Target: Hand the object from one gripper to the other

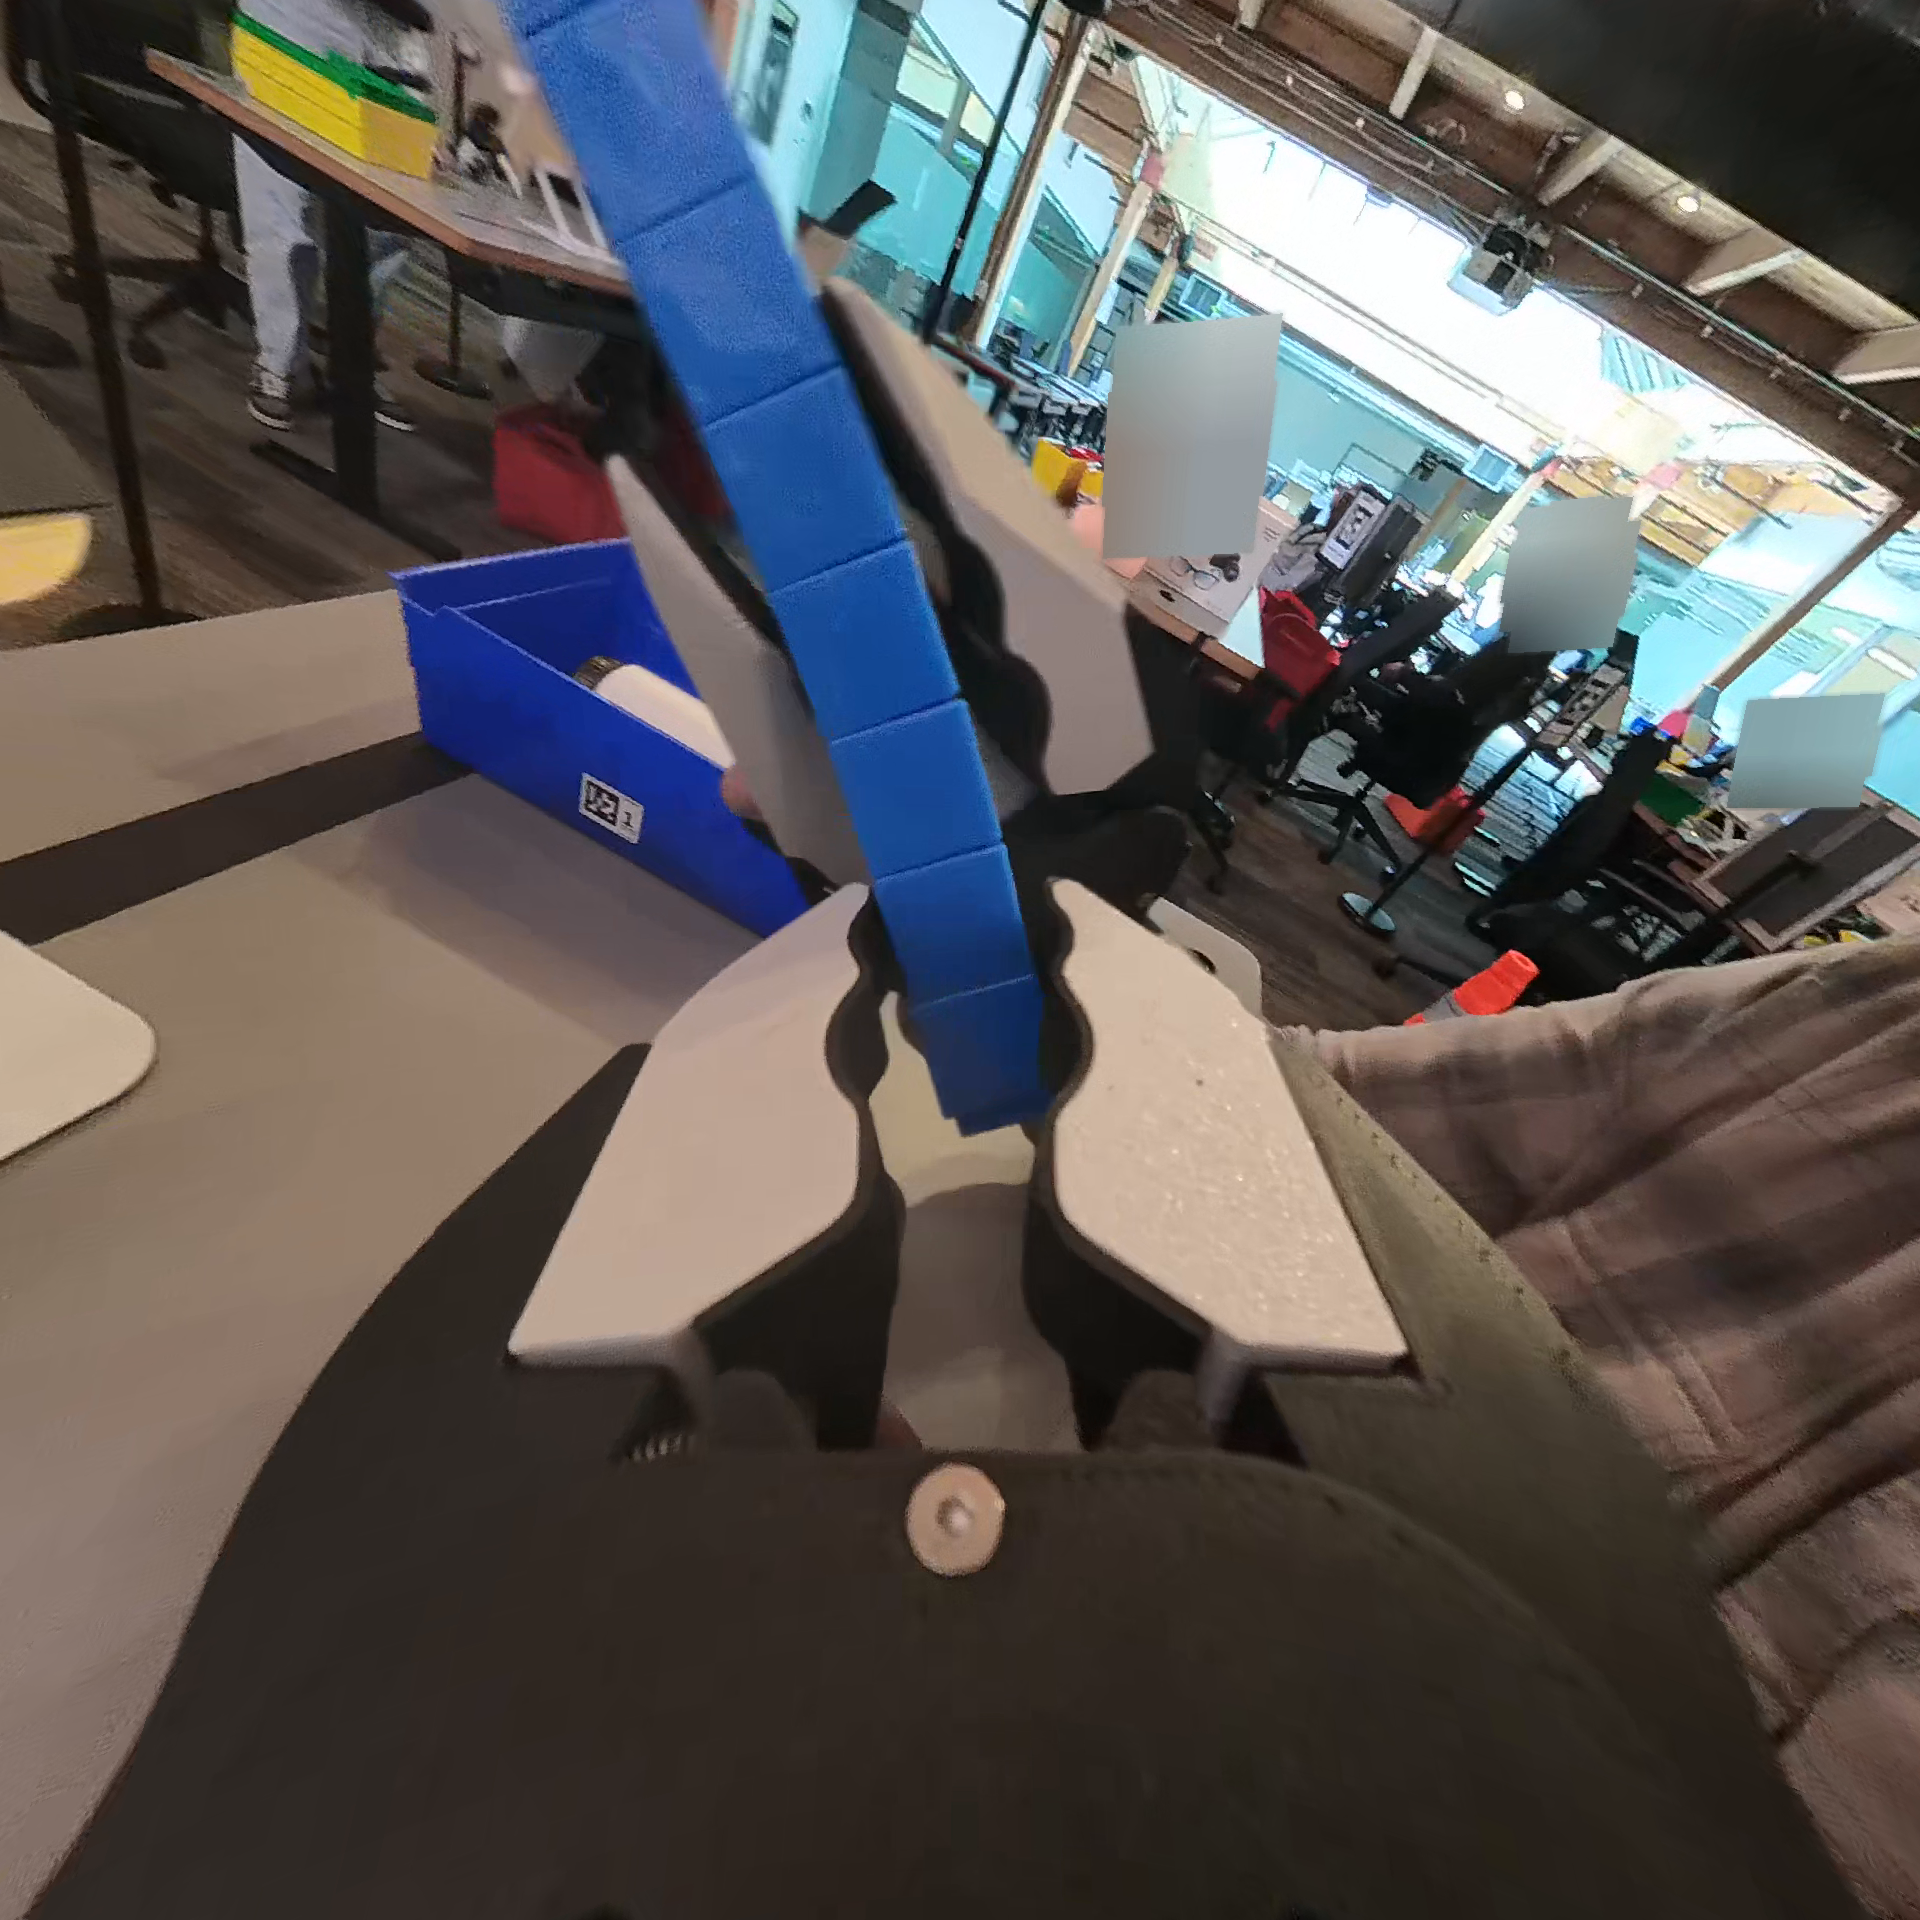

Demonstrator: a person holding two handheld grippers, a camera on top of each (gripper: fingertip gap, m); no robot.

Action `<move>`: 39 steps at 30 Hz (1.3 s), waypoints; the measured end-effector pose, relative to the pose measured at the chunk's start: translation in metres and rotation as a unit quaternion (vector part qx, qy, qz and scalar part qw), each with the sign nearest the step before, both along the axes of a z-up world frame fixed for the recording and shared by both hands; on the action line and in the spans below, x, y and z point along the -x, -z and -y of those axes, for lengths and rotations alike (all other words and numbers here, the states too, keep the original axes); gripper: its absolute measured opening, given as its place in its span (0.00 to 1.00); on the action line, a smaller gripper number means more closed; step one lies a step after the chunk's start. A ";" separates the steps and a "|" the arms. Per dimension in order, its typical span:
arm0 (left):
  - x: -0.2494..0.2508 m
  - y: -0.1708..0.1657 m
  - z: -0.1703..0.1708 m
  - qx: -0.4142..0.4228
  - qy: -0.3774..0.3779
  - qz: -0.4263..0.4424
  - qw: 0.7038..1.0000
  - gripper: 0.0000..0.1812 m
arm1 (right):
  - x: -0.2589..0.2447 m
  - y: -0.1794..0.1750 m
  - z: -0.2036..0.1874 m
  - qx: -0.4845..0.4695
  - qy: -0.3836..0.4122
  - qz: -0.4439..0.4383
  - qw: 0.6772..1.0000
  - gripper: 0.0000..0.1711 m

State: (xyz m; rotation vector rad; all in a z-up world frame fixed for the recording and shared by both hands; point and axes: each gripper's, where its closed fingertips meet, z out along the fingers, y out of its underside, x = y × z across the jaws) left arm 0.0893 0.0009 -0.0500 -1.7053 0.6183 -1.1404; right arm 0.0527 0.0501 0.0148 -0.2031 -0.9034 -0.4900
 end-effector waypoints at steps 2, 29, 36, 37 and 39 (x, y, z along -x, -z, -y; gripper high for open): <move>0.005 -0.002 -0.005 -0.014 -0.017 0.000 1.000 0.13 | 0.000 -0.002 0.000 0.004 0.006 -0.001 1.000 0.21; 0.111 -0.080 -0.081 -0.633 -0.349 -0.583 0.372 0.12 | -0.018 -0.010 -0.007 0.715 -0.540 -0.036 0.442 0.44; 0.110 -0.083 -0.087 -0.672 -0.317 -0.601 0.296 0.12 | -0.025 -0.017 -0.044 0.718 -0.556 -0.182 0.377 0.18; 0.108 -0.083 -0.087 -0.674 -0.315 -0.602 0.292 0.12 | -0.027 -0.017 -0.048 0.715 -0.558 -0.199 0.372 0.16; 0.107 -0.081 -0.090 -0.673 -0.312 -0.604 0.291 0.12 | -0.029 -0.016 -0.053 0.710 -0.560 -0.218 0.366 0.16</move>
